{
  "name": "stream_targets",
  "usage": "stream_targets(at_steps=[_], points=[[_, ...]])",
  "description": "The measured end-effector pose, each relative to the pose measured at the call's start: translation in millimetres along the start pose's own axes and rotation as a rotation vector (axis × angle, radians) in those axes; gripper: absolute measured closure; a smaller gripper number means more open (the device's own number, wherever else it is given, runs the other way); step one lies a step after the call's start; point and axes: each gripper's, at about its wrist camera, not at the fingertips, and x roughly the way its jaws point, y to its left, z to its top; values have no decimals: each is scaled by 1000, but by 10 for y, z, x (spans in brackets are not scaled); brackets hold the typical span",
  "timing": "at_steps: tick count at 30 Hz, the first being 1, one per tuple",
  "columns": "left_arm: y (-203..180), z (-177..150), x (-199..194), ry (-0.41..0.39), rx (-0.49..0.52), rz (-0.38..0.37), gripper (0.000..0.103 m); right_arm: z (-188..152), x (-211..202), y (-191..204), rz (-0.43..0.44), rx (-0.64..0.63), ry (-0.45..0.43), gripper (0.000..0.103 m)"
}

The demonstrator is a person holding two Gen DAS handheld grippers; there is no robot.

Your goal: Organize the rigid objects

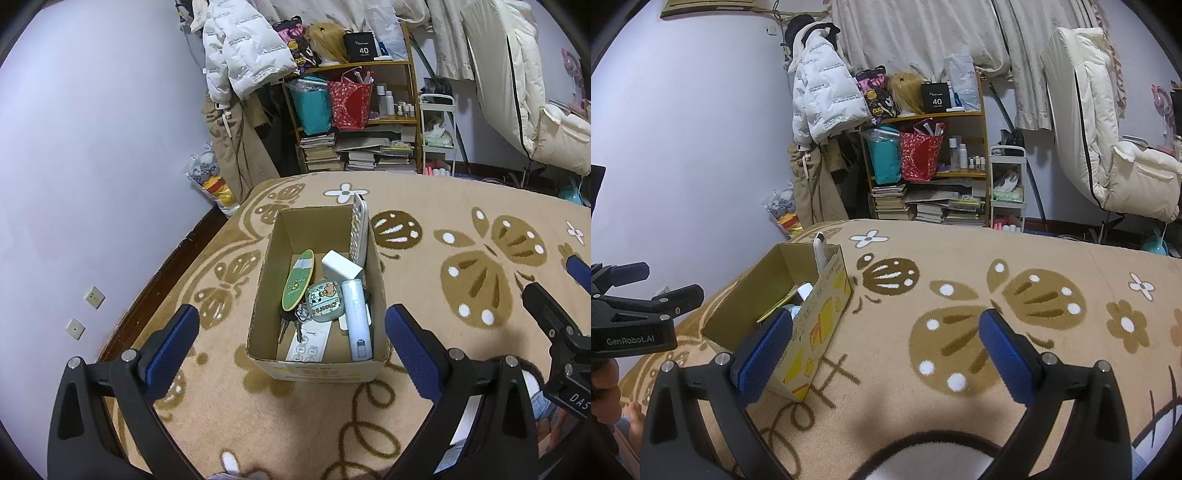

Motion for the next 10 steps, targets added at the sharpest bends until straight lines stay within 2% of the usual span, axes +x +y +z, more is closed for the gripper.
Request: stream_targets(at_steps=[10], points=[[0, -27, 18, 7, 2, 4, 3, -3, 1, 3, 0, 2, 2, 0]])
